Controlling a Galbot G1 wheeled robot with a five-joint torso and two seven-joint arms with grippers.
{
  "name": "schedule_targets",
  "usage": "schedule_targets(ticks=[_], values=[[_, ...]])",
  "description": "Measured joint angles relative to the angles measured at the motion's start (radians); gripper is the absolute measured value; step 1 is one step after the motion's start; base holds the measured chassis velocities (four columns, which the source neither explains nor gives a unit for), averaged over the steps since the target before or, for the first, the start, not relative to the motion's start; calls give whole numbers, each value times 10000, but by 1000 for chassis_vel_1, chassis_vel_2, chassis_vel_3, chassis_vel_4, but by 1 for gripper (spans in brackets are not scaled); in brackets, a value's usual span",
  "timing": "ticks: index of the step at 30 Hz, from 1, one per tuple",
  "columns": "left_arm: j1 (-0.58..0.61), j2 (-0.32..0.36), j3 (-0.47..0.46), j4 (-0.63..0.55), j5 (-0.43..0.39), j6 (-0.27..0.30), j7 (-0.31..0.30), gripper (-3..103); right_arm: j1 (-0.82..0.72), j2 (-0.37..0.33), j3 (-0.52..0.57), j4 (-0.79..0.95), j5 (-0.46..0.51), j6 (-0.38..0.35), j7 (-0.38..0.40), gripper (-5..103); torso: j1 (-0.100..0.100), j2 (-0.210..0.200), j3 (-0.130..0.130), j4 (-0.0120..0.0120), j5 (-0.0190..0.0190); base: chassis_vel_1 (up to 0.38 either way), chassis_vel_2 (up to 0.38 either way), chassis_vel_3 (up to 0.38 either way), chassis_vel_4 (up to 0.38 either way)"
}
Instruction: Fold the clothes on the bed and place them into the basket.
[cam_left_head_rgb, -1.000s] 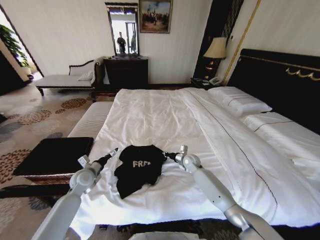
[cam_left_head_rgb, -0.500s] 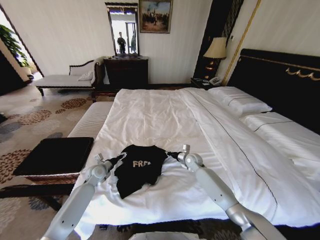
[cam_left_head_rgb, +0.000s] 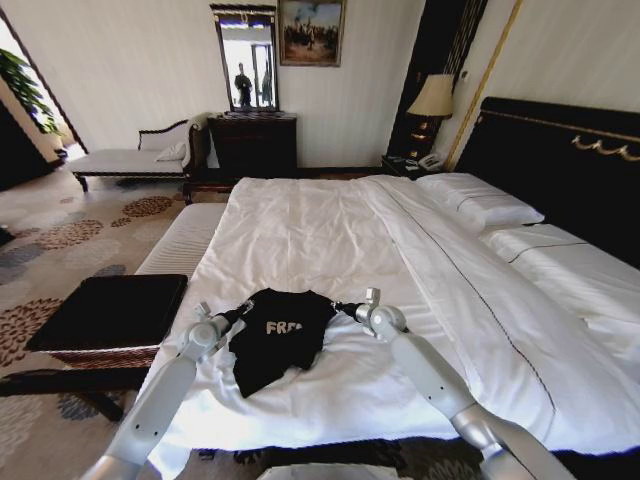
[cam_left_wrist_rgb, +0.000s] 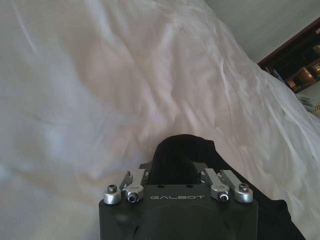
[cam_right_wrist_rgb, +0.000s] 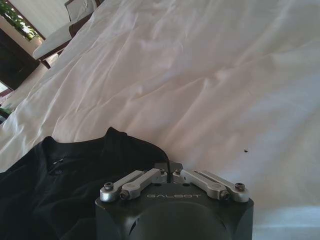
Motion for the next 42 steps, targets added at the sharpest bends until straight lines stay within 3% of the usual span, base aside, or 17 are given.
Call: schedule_targets(ticks=[1,4,7,10,12,20,31,36,42], values=[[-3,-8,15,6,4,-26,0,42,-13,-7,15,8,1,1,5,0,0,0,0,1,0,0,0,0,0],[2,-9,30,-57,-17,-130,-5,26,-157,-128,92,148,20,2,17,0,1,0,0,1,0,0,0,0,0],[37,-10,6,-188,-90,-143,-41,20,-283,-192,158,252,32,3,21,0,0,0,0,0,1,0,0,0,0],[98,23,-16,-306,-112,-165,-112,4,-441,-220,271,386,76,3,41,0,0,0,0,0,0,0,0,0,0],[130,65,-17,-352,-112,-169,-126,2,-488,-237,307,444,106,3,59,0,-1,0,0,0,0,0,0,0,0],[618,596,-246,-1249,-108,-239,-155,1,-849,-479,545,1210,480,-26,346,0,0,0,0,0,0,0,0,0,0],[677,1792,-730,-3694,-259,-706,-275,0,-1277,-1591,1177,3966,1666,110,1027,0,-1,1,-1,-2,3,0,0,0,0],[64,2645,-874,-4725,-686,-814,-636,0,-316,-2118,1682,4969,2323,169,1336,0,0,1,0,2,-1,0,0,0,0],[-302,3937,-1180,-5500,-755,-1142,-470,0,496,-2596,2010,5557,2980,210,1673,0,0,1,0,-1,0,0,0,0,0]])
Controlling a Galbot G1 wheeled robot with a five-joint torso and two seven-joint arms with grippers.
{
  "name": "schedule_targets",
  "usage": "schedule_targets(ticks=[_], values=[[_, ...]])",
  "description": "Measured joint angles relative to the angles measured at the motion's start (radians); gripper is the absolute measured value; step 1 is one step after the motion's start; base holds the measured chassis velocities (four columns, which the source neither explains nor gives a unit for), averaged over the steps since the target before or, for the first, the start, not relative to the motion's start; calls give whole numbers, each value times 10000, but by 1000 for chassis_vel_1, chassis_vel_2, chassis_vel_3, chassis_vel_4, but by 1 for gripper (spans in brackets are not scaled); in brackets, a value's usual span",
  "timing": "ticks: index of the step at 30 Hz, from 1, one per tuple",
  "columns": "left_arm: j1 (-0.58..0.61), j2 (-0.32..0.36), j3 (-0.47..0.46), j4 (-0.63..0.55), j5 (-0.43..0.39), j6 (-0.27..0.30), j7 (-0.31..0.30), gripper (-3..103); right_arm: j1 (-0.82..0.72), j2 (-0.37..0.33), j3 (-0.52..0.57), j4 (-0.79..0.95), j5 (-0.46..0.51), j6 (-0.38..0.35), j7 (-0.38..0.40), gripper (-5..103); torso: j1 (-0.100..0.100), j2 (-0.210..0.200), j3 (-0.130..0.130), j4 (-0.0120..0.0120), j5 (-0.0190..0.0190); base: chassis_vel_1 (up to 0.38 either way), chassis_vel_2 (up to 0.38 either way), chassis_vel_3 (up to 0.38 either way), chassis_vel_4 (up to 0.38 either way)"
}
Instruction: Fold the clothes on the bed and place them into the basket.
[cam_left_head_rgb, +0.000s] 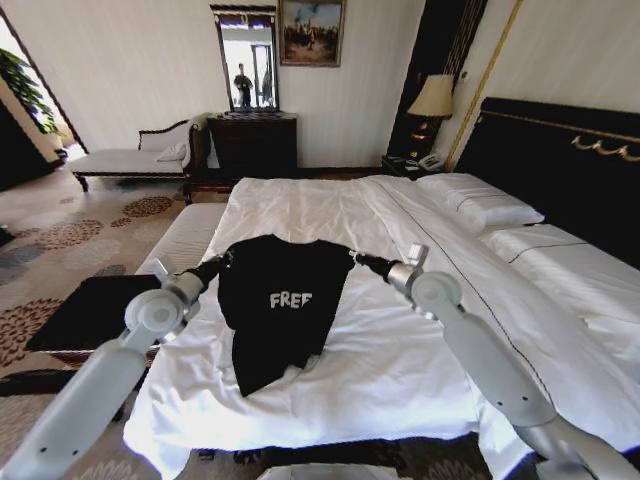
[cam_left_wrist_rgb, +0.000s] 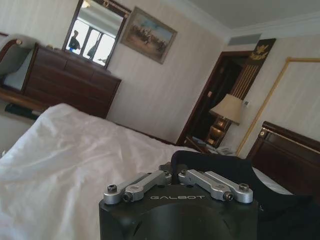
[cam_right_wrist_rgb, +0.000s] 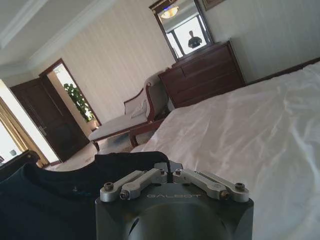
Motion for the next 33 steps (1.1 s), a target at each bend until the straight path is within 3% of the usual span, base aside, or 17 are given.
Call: schedule_targets(ticks=[3,8,11,15,16,19,23,25,26,28,30,31,33], values=[[-32,525,-335,-641,-377,-85,-95,0,310,-263,46,402,333,0,153,0,-1,0,0,9,0,0,0,0,0],[-958,1020,-209,-1049,-927,-131,-416,0,915,-734,65,618,995,127,344,0,-2,1,-1,-2,-1,0,0,0,0],[-1458,1377,-145,-1027,-1297,-199,-483,0,1483,-906,-137,375,1384,289,411,0,0,0,0,-3,2,0,0,0,0],[-2210,2533,-181,-785,-2117,-284,-488,0,3386,-1012,-985,-426,1954,361,500,0,2,-1,1,0,-4,0,0,0,0],[-2210,2533,-181,-785,-2117,-284,-488,0,3386,-1012,-985,-426,1954,361,500,0,2,-1,1,0,-4,0,0,0,0],[-2957,3000,149,-562,-2476,-325,-488,0,4334,-906,-1486,-780,2179,374,598,0,0,0,0,15,-1,0,0,0,0],[-5478,2953,2299,94,-2709,-336,-601,0,5401,-771,-2086,-1361,2459,391,766,0,-1,1,-1,3,-5,0,0,0,0],[-7494,2420,4073,940,-2659,-415,-758,0,6048,-585,-2573,-2090,2445,419,770,0,-1,0,0,0,1,0,0,0,0],[-7494,2420,4073,940,-2659,-415,-758,0,6048,-585,-2573,-2090,2445,419,770,0,-1,0,0,0,1,0,0,0,0],[-9440,1604,5716,2191,-2509,-487,-894,0,6780,-265,-3074,-3106,2316,485,778,0,2,-1,2,-4,6,0,0,0,0],[-10468,963,6725,3071,-2401,-523,-936,0,7332,-34,-3448,-3917,2115,595,780,0,4,-2,3,-1,3,0,0,0,0],[-10468,963,6725,3071,-2401,-523,-936,0,7332,-34,-3448,-3917,2115,595,780,0,4,-2,3,-1,3,0,0,0,0],[-11213,302,7448,3833,-2257,-595,-955,0,7882,217,-3769,-4676,1944,777,757,0,7,-3,5,0,1,0,0,0,0]])
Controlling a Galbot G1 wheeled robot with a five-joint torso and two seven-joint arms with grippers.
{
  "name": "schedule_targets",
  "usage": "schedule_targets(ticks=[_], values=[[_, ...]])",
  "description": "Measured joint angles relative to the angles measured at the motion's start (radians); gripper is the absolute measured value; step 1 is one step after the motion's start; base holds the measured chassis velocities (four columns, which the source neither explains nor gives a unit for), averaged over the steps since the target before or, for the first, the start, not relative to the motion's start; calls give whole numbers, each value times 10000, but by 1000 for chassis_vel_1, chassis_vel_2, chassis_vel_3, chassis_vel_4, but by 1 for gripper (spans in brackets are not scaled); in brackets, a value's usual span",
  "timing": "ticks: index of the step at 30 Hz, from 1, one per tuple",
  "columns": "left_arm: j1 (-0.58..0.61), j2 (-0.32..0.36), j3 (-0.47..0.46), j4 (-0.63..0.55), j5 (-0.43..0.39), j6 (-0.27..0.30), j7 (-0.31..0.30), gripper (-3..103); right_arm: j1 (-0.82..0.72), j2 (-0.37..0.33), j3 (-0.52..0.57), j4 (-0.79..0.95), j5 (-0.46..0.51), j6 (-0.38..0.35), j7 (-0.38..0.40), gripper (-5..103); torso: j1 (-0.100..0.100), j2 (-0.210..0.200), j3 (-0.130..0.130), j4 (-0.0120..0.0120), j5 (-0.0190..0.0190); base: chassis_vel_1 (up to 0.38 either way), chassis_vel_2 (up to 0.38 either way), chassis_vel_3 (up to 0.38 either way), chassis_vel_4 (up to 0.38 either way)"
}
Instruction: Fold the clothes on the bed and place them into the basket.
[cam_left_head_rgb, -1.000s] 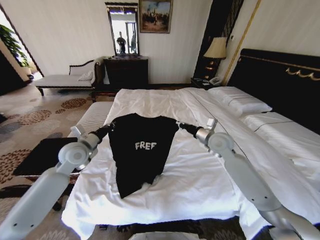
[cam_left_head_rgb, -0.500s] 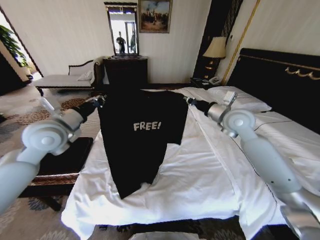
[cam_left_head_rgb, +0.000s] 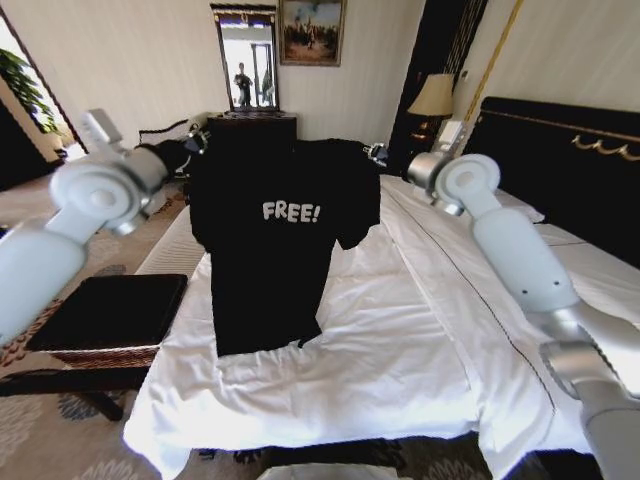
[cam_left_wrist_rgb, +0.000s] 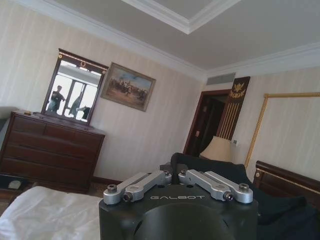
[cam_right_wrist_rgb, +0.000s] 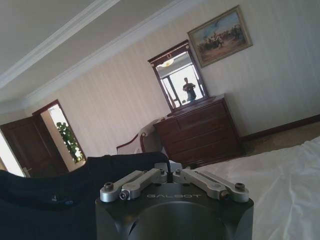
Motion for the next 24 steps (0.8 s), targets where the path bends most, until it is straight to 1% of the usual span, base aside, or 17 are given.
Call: schedule_targets(ticks=[2,3,6,7,9,11,12,14,15,16,17,19,20,21,22,23,24], values=[[-543,-800,482,658,159,-78,-27,0,493,233,-82,-634,-63,194,0,0,-1,0,-1,4,-1,0,0,0,0],[-543,-800,482,658,159,-78,-27,0,493,233,-82,-634,-63,194,0,0,-1,0,-1,4,-1,0,0,0,0],[-982,-1863,731,1378,339,-144,-45,0,841,228,-18,-1050,31,296,55,0,-4,1,-4,2,1,0,0,0,0],[-982,-1863,731,1378,339,-144,-45,0,841,228,-18,-1050,31,296,55,0,-4,1,-4,2,1,0,0,0,0],[-1047,-2350,731,1490,318,-200,-151,0,831,-10,84,-984,159,308,89,0,-5,1,-5,-5,4,0,0,0,0],[-804,-2199,615,940,258,-247,-303,0,423,-274,362,-454,351,268,138,0,-4,1,-5,-7,6,0,0,0,0],[-804,-2199,615,940,258,-247,-303,0,423,-274,362,-454,351,268,138,0,-4,1,-5,-7,6,0,0,0,0],[-431,-1819,389,135,158,-297,-578,0,-281,-553,805,309,543,179,297,0,-3,0,-4,-5,6,0,0,0,0],[-122,-1497,120,-581,27,-320,-774,0,-748,-728,1121,904,715,116,442,0,-2,0,-2,-3,3,0,0,0,0],[335,-987,-366,-1648,-198,-351,-1025,0,-1480,-1063,1704,1995,1116,20,670,0,-1,-1,-3,4,5,0,0,0,0],[335,-987,-366,-1648,-198,-351,-1025,0,-1480,-1063,1704,1995,1116,20,670,0,-1,-1,-3,4,5,0,0,0,0],[1197,-70,-1369,-3240,-551,-420,-1402,0,-2283,-1627,2557,3474,1695,-52,952,0,-4,2,-7,7,-4,0,0,0,0],[2255,758,-2531,-4640,-940,-466,-1650,0,-2902,-2197,3317,4790,2327,-85,1308,0,-11,4,-9,5,-4,0,0,0,0],[2255,758,-2531,-4640,-940,-466,-1650,0,-2902,-2197,3317,4790,2327,-85,1308,0,-11,4,-9,5,-4,0,0,0,0],[2700,1076,-2938,-5192,-1099,-485,-1723,0,-3047,-2411,3561,5282,2654,-97,1478,0,-13,5,-10,6,-3,0,0,0,0],[3475,1659,-3591,-6123,-1365,-532,-1774,0,-3256,-2829,3962,6157,3293,-96,1790,0,-15,6,-12,4,-5,0,0,0,0],[4895,2704,-5021,-7362,-1676,-632,-1802,0,-3589,-3487,4560,7297,4082,-52,2054,0,-17,8,-14,2,-9,0,0,0,0]])
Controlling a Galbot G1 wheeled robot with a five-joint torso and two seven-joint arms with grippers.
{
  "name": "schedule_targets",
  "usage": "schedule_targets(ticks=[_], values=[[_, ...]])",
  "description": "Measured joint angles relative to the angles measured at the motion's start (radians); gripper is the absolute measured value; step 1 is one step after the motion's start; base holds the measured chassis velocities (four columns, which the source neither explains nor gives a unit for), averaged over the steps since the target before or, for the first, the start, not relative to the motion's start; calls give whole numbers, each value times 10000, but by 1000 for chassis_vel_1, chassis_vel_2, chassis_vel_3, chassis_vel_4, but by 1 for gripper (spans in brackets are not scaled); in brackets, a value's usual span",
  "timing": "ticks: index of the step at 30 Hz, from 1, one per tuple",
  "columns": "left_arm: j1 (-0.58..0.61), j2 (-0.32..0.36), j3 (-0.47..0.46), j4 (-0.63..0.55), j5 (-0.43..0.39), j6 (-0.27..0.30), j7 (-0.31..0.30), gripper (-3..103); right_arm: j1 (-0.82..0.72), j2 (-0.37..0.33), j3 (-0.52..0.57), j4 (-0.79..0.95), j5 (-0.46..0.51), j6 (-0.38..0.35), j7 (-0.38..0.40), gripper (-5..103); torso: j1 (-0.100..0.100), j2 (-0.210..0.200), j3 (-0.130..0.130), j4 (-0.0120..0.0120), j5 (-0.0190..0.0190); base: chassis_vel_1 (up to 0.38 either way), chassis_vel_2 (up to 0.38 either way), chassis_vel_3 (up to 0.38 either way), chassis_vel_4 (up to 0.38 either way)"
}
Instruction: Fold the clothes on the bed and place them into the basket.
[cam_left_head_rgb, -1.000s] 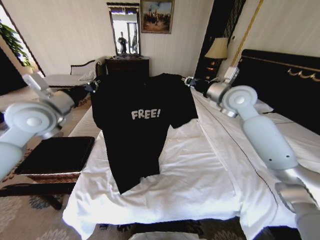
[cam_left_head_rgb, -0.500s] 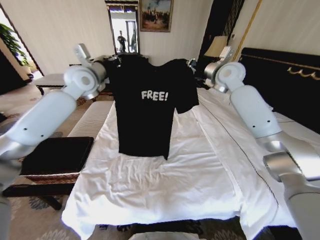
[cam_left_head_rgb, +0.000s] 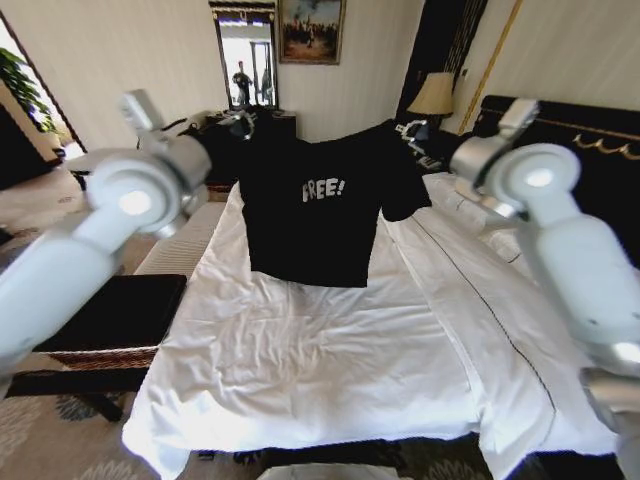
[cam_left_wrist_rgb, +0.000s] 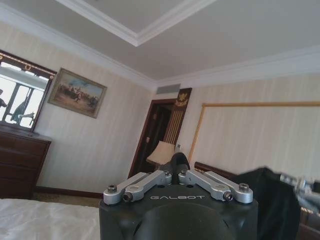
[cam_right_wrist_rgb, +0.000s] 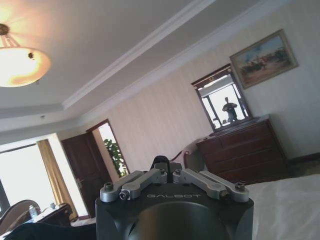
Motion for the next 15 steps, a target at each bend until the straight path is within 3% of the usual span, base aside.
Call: schedule_targets(ticks=[1,4,5,7,10,11,12,15], values=[[0,0,0,0,0,0,0,0,0,0,0,0,0,0,0,0,0,0,0,0,0,0,0,0,0],[3266,1231,-3405,-1092,-1235,12,-154,0,-1156,-1203,1909,1641,1394,22,360,0,-2,3,-1,14,15,0,0,0,0],[4124,1427,-4275,-1171,-1982,82,-206,0,-1569,-1617,2694,2141,1988,18,586,0,-1,2,1,-2,-2,0,0,0,0],[4301,1486,-4477,-1172,-2154,87,-231,0,-1654,-1738,2900,2276,2205,18,669,0,0,2,2,-3,-3,0,0,0,0],[5289,2141,-6198,-1157,-3696,234,-413,0,-1816,-2480,3944,2935,3373,17,1014,0,8,-2,7,-4,9,0,0,0,0],[5258,2344,-6697,-1133,-4373,308,-492,0,-1818,-2751,4278,3102,3802,-17,1164,0,12,-3,8,-3,12,0,0,0,0],[5258,2344,-6697,-1133,-4373,308,-492,0,-1818,-2751,4278,3102,3802,-17,1164,0,12,-3,8,-3,12,0,0,0,0],[4581,2718,-7509,-1091,-5566,350,-616,0,-1642,-3133,4670,2926,4308,-114,1347,0,12,-5,8,-2,9,0,0,0,0]])
